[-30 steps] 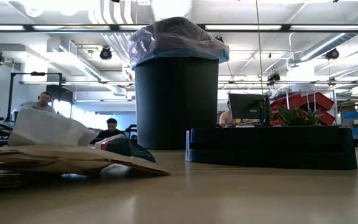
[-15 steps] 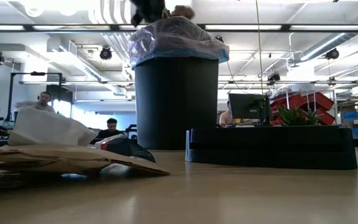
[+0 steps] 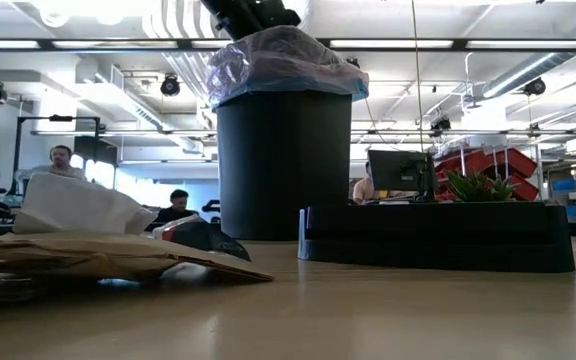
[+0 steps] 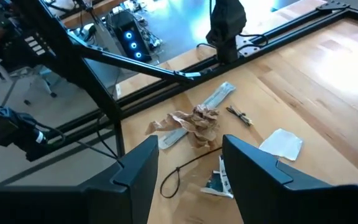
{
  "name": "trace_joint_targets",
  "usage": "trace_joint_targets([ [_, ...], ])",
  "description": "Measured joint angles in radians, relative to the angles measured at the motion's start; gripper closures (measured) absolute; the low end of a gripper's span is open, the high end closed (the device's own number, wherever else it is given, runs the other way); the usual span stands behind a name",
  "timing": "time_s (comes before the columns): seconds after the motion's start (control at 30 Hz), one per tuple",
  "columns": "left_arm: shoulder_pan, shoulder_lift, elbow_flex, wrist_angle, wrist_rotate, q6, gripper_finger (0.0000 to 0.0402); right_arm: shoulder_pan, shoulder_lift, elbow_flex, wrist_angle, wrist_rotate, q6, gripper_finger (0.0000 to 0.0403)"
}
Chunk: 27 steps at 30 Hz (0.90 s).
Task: Place trash/remove bag and relplace
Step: Put the brown napkin into the black trash bin, then put the white paper into the black trash bin
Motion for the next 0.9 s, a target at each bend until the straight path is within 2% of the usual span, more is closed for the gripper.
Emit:
trace_joint_targets([
  [0.13,0.0,-0.032,0.0,-0.012,0.009,-0.002,0.0307,0.0,0.0,0.0,0.001,0.0,-0.004,0.0235],
  [0.37,-0.007,-0.089,0.0,-0.061,0.036,-0.012,0.017,-0.004,0.0,0.0,0.0,0.001,-0.024,0.0213],
  [0.5,-0.026,-0.165,0.0,-0.039,0.085,-0.014,0.0114,-0.016,0.0,0.0,0.001,0.012,-0.064,0.0201],
  [0.6,-0.057,-0.235,0.0,-0.037,0.138,-0.029,0.0092,-0.033,-0.001,0.0,0.0,0.03,-0.112,0.0191],
  [0.7,-0.117,-0.317,0.0,-0.045,0.183,-0.046,0.0087,-0.057,-0.001,0.0,0.001,0.029,-0.171,0.0181],
  [0.9,-0.318,-0.441,-0.002,-0.209,0.168,-0.12,0.0092,-0.116,0.002,0.0,0.002,-0.005,-0.36,0.0161],
])
